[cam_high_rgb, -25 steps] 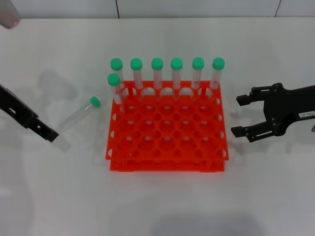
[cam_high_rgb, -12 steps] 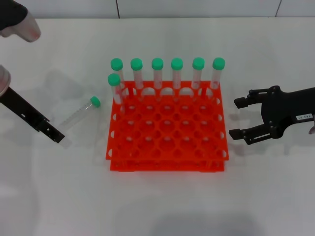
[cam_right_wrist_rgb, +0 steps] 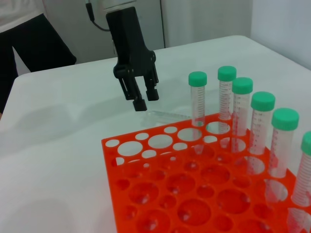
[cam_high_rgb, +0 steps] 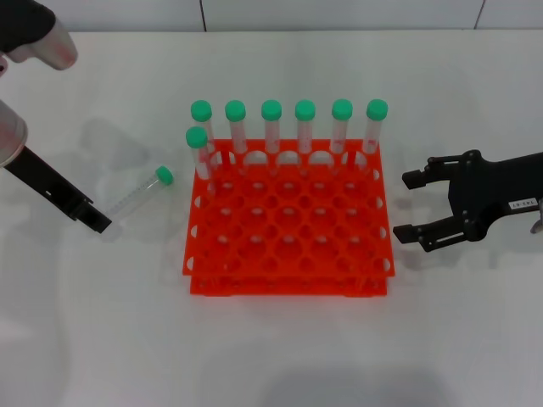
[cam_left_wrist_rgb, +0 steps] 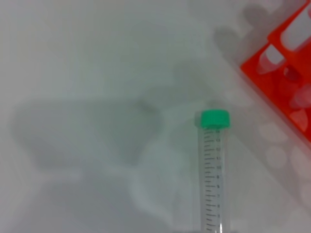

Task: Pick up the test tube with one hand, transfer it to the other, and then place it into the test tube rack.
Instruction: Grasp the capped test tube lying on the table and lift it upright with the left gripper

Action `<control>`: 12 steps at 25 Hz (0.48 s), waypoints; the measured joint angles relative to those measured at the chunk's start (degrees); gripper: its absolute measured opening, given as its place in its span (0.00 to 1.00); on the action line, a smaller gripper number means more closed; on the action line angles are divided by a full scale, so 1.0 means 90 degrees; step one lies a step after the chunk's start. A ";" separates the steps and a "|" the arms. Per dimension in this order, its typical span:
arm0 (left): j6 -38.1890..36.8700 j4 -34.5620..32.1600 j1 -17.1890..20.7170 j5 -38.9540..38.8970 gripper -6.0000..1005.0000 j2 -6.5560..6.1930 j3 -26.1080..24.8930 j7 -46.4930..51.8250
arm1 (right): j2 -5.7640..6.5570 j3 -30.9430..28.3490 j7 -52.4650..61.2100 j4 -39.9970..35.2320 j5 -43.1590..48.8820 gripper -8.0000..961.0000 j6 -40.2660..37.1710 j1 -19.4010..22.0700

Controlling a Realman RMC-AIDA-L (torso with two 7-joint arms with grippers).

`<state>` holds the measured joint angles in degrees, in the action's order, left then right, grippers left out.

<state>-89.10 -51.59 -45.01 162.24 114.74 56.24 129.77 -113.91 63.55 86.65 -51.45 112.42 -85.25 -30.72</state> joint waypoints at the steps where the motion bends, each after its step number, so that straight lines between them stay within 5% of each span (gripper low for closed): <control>1: 0.0034 0.0001 0.0000 0.0001 0.69 0.0000 0.0001 0.0013 | 0.0000 0.0005 -0.0002 0.0001 0.0000 0.89 0.0000 0.0000; 8: 0.0249 0.0302 -0.0081 0.0002 0.50 0.0014 0.0002 0.0041 | -0.0002 0.0017 -0.0009 -0.0011 0.0000 0.89 0.0000 0.0026; 12: 0.0411 0.0419 -0.0108 0.0001 0.51 0.0034 0.0002 0.0029 | -0.0008 0.0019 -0.0009 -0.0007 -0.0001 0.89 0.0000 0.0024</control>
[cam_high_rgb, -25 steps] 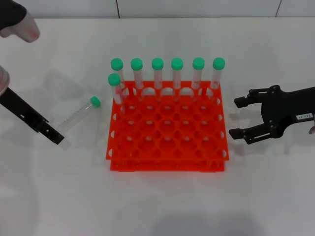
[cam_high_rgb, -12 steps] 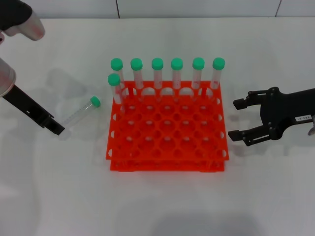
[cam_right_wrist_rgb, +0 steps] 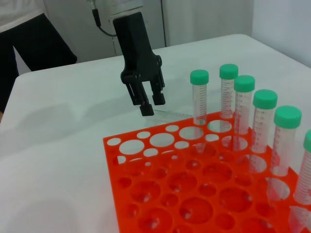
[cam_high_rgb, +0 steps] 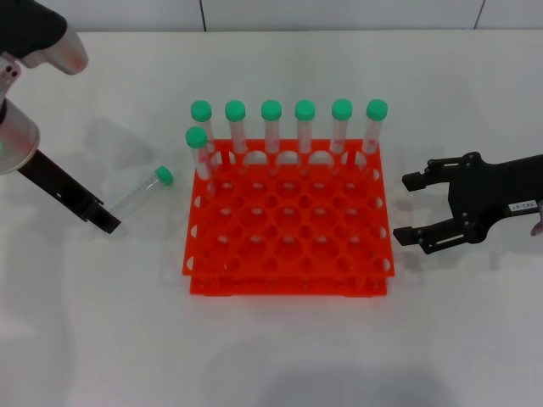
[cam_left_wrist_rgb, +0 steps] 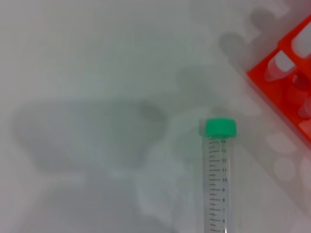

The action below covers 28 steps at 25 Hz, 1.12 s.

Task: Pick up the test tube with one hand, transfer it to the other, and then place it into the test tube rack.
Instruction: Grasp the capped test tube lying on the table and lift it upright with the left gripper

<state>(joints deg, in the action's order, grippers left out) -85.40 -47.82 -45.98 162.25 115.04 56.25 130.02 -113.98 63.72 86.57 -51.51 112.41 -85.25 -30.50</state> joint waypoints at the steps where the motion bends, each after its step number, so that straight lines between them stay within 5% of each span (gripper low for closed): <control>1: 0.0000 0.0000 0.0000 0.0000 0.51 0.0000 0.0000 0.0000 | 0.0000 0.0000 0.0000 0.0000 0.0000 0.89 0.0000 0.0000; 25: 0.0373 0.0686 -0.0191 0.0000 0.42 -0.0041 0.0084 -0.0008 | -0.0019 -0.0001 0.0015 0.0016 0.0040 0.89 0.0055 -0.0029; 28: 0.0420 0.0700 -0.0198 0.0000 0.23 -0.0046 0.0087 0.0015 | -0.0027 -0.0004 0.0017 0.0005 0.0040 0.89 0.0057 -0.0028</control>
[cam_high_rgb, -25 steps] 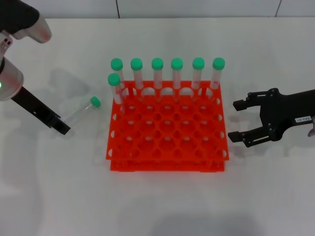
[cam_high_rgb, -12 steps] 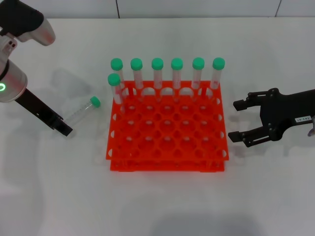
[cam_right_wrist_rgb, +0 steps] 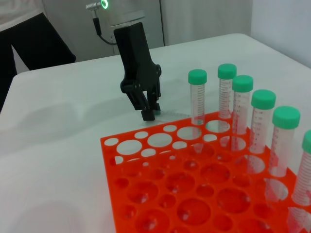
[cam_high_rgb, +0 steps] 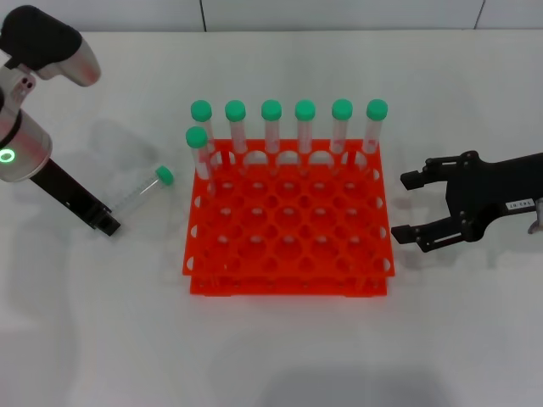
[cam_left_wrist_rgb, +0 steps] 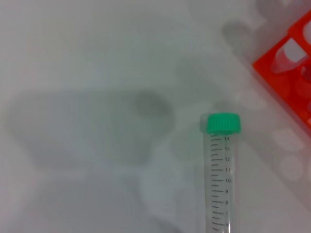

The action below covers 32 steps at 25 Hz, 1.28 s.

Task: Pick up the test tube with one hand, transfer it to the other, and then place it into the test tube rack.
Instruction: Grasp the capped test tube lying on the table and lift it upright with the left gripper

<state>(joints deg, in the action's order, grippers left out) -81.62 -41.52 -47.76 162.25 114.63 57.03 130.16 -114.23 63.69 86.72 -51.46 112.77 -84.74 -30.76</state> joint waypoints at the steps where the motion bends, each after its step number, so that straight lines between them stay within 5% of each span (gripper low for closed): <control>1: 0.0009 -0.0001 -0.0001 0.0000 0.23 -0.0003 0.0000 0.0004 | -0.0001 -0.0004 0.0000 -0.0003 0.0000 0.89 0.0000 0.0002; 16: -0.0091 -0.0411 0.0043 -0.0050 0.20 -0.0036 -0.0067 0.0019 | -0.0023 -0.0040 0.0047 -0.0028 -0.0011 0.89 0.0012 -0.0001; 26: -0.1351 -0.3482 0.1000 -0.0953 0.20 0.0173 -0.0227 0.0073 | 0.0019 -0.0098 0.0052 -0.0043 -0.0051 0.89 0.0010 0.0003; 32: -0.1122 -0.4849 0.1647 -0.1427 0.20 0.0421 -0.0225 -0.0087 | 0.0026 -0.0292 0.0052 -0.0044 -0.0051 0.89 -0.0012 0.0039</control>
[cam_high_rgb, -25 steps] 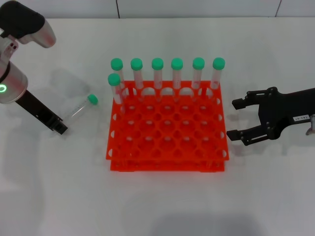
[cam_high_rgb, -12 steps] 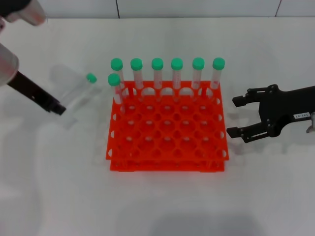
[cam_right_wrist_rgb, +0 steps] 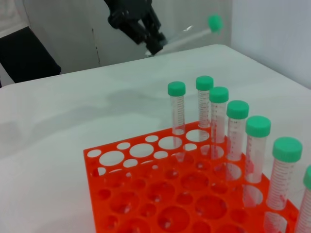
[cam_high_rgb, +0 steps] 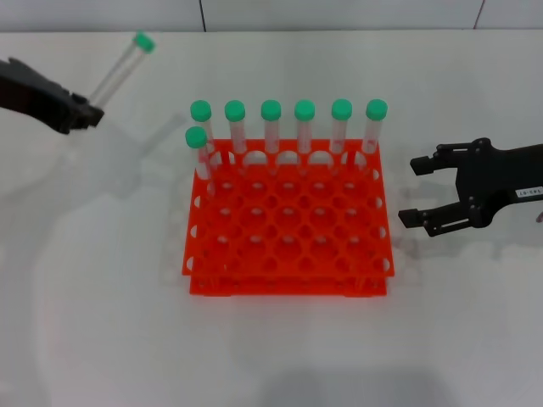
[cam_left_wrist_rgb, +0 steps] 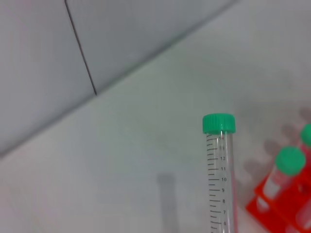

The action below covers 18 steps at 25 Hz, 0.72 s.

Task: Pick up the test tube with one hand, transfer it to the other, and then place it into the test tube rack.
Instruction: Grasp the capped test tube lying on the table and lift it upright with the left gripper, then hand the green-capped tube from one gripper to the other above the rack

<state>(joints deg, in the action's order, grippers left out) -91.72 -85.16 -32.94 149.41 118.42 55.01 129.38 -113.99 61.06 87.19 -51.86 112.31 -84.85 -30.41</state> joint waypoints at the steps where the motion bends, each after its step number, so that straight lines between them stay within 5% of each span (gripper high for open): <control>1: 0.0088 -0.0140 0.0119 -0.0224 0.20 0.0025 0.0011 -0.0091 | 0.0000 -0.0003 0.0000 0.0000 0.0000 0.89 0.0001 0.0000; 10: 0.0765 0.0001 0.0843 -0.2982 0.20 0.0057 0.0012 -0.1635 | -0.0033 -0.0007 0.0000 0.0000 0.0001 0.89 0.0004 -0.0005; 18: 0.0482 0.1927 0.0684 -0.4706 0.21 -0.0093 0.0008 -0.3264 | -0.0087 -0.0008 -0.0044 0.0000 0.0001 0.89 -0.0002 0.0000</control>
<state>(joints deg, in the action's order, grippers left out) -87.38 -67.82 -26.78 107.05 117.58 55.08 100.00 -114.78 60.99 86.80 -51.86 112.32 -84.86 -30.41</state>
